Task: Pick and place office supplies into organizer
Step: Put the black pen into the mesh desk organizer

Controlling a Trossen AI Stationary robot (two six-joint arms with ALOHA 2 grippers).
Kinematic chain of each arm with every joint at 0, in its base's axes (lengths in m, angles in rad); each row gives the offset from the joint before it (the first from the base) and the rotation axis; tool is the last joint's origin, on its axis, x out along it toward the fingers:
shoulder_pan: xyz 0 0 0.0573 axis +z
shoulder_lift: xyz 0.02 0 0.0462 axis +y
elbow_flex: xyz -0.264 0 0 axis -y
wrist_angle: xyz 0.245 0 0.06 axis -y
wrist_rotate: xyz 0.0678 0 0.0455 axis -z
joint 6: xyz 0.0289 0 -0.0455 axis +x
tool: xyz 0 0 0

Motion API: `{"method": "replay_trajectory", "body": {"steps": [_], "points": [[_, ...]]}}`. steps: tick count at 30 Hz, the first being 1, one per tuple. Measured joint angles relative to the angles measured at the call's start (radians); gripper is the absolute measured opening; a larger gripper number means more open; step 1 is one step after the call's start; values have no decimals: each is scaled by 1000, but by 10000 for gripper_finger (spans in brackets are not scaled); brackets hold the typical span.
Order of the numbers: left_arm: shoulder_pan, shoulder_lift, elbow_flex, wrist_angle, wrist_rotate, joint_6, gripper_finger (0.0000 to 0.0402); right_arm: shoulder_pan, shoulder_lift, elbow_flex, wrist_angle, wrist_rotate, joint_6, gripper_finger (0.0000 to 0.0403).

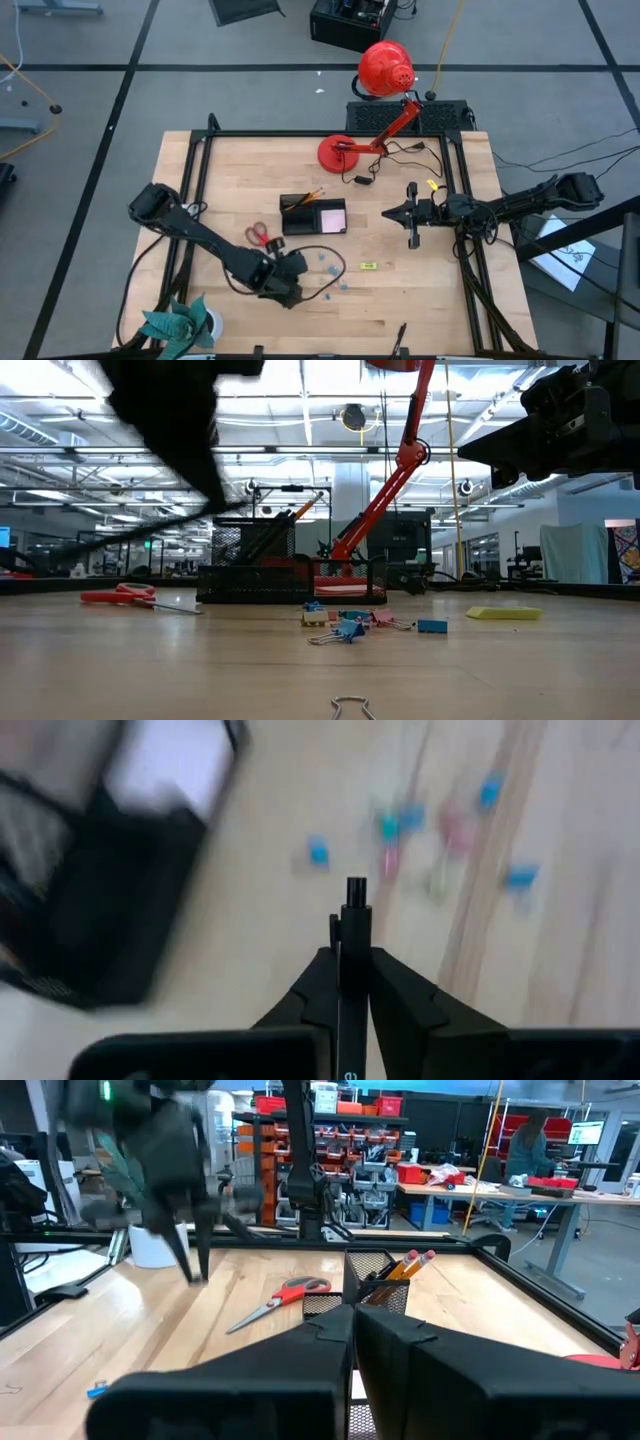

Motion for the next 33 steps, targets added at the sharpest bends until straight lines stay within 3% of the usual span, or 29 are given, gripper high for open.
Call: {"method": "replay_trajectory", "body": {"steps": [4,9,17,19,22,25,30,33], "points": [[22,-70,22,4,-121,129,26,0,0,0,0,0,10,9],[65,-197,25,129,-242,412,24,0,0,0,0,0,26,9],[174,-312,26,305,-322,708,24,0,0,0,8,-1,38,9],[208,-310,13,372,-287,754,24,0,0,0,6,-1,38,9],[254,-309,-58,552,-138,870,24,0,0,0,5,-1,39,9],[286,-323,-145,715,-58,942,24,0,0,0,6,-2,39,9],[331,-431,-325,901,21,966,24,0,0,0,5,-32,39,9],[366,-517,-456,1033,124,945,23,0,0,0,7,-53,36,9]]}}
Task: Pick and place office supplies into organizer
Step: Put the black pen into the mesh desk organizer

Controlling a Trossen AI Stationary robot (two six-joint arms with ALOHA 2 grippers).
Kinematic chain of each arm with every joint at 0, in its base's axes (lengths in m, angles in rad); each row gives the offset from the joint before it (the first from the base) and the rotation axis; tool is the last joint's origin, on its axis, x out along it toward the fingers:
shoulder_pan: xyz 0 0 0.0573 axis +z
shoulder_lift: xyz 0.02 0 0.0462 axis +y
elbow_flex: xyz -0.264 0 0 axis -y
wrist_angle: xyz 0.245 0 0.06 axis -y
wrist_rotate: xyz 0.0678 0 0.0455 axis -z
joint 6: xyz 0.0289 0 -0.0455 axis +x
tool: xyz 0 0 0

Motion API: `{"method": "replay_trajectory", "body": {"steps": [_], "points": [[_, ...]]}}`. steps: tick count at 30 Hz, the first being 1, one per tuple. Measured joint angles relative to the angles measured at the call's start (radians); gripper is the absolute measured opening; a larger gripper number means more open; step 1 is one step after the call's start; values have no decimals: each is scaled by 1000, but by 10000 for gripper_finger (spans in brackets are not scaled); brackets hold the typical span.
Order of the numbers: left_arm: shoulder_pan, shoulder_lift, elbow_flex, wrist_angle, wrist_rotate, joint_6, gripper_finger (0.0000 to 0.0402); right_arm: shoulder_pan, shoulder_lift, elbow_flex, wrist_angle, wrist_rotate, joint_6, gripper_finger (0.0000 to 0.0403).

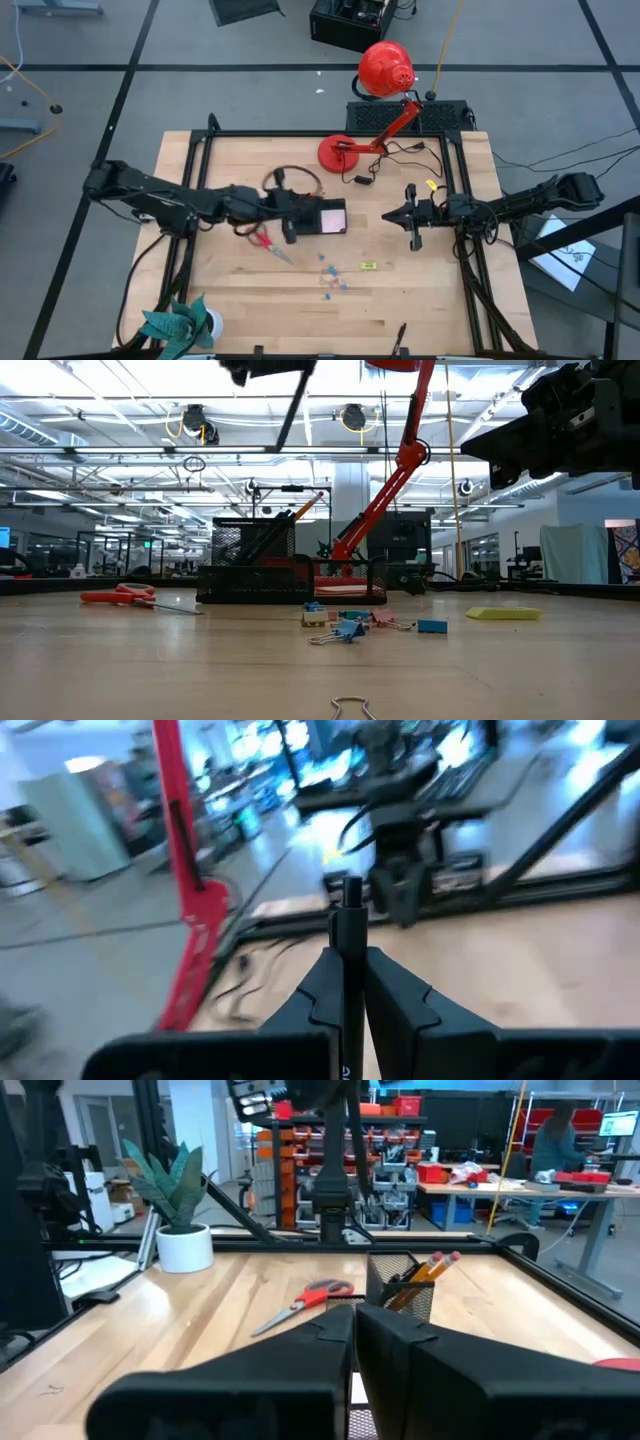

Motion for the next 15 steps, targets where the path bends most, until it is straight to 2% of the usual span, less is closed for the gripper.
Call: {"method": "replay_trajectory", "body": {"steps": [4,9,15], "points": [[72,-92,-147,80,198,-53,23,0,0,0,0,0,-8,9],[184,-117,-265,179,405,-86,23,0,0,0,0,1,-9,9],[311,-117,-368,297,475,-105,23,0,0,0,0,1,-10,9]]}}
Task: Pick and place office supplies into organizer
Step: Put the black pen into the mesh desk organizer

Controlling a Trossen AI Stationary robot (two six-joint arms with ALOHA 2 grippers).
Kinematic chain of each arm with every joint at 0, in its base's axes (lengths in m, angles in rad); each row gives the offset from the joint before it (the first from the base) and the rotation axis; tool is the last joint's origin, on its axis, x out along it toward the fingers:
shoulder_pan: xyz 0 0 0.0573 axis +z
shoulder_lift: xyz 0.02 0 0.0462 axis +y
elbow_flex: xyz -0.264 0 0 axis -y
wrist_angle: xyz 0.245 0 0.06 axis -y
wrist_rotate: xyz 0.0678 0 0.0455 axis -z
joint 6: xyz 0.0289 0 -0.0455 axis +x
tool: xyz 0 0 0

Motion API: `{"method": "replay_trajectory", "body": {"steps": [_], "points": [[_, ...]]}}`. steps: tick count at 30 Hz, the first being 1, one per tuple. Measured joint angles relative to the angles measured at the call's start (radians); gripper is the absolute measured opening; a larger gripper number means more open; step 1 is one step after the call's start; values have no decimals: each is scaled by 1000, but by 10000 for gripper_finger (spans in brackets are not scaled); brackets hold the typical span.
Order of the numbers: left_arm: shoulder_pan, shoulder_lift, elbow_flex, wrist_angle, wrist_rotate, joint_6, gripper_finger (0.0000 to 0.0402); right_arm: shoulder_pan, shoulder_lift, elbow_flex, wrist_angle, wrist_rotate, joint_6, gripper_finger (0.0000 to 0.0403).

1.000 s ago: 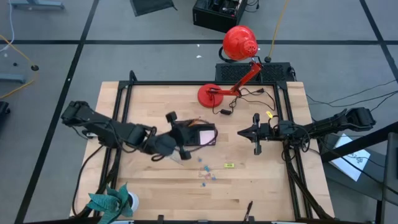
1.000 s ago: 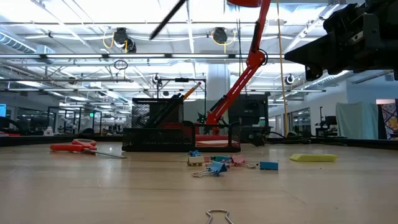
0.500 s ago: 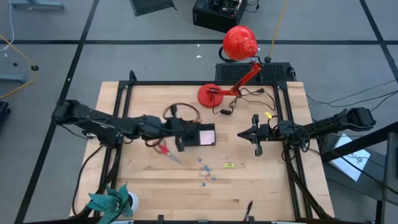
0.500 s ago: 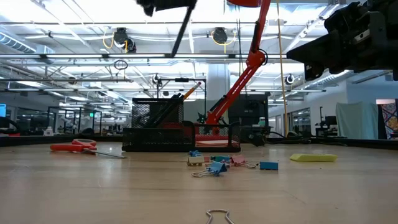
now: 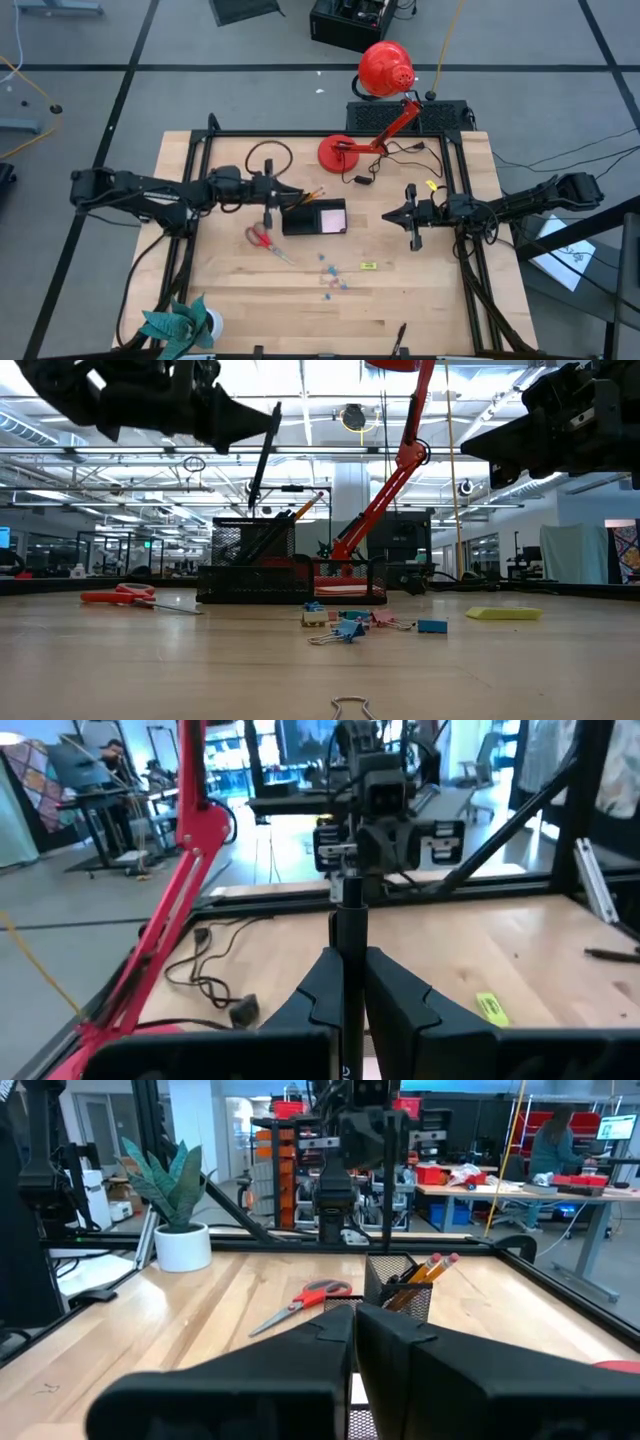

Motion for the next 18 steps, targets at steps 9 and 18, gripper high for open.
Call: {"method": "replay_trajectory", "body": {"steps": [9,18], "points": [[71,23,-61,-25,5,-39,23,0,0,0,-1,1,0,9],[71,117,-61,-56,-20,-44,23,0,0,0,0,2,0,9]]}}
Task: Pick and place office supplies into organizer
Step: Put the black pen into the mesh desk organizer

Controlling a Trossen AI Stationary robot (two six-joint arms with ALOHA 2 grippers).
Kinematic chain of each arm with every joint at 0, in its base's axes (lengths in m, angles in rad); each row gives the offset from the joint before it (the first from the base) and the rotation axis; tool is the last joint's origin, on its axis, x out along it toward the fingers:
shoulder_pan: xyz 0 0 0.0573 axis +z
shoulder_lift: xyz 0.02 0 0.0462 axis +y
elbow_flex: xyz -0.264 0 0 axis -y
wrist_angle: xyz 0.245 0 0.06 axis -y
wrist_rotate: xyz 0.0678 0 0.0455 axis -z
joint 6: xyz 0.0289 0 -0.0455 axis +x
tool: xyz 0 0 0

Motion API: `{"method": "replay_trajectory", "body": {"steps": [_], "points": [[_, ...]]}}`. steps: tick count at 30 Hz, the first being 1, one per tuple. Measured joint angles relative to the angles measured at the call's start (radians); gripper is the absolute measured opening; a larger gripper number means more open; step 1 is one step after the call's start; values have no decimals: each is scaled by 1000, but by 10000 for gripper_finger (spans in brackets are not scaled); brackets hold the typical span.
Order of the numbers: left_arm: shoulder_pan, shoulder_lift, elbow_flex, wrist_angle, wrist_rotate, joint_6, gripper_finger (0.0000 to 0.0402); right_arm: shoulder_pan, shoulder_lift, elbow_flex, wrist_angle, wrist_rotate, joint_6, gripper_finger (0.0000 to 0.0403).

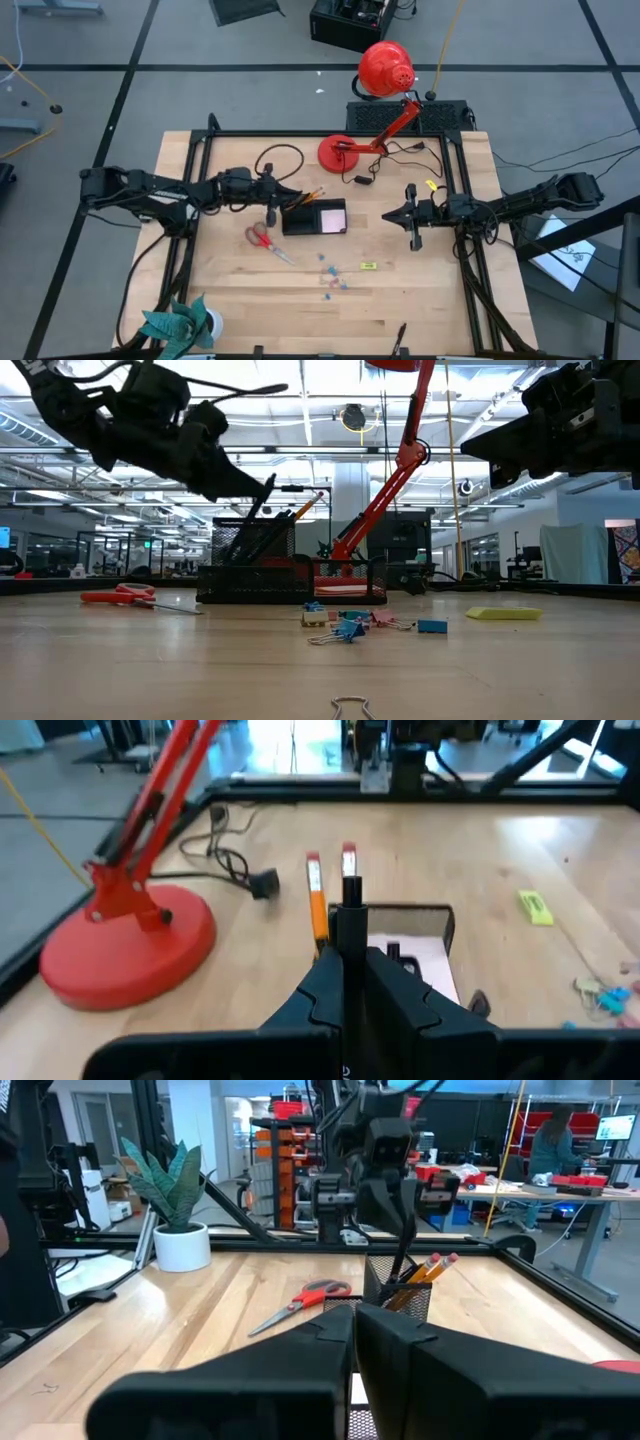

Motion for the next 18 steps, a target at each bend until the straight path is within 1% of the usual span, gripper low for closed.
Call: {"method": "replay_trajectory", "body": {"steps": [10,15,18], "points": [[0,109,4,18,0,-43,23,0,0,0,1,3,0,9],[0,118,0,25,0,-50,24,0,0,0,0,3,0,9],[0,118,0,61,0,-62,37,0,0,0,0,3,0,9]]}}
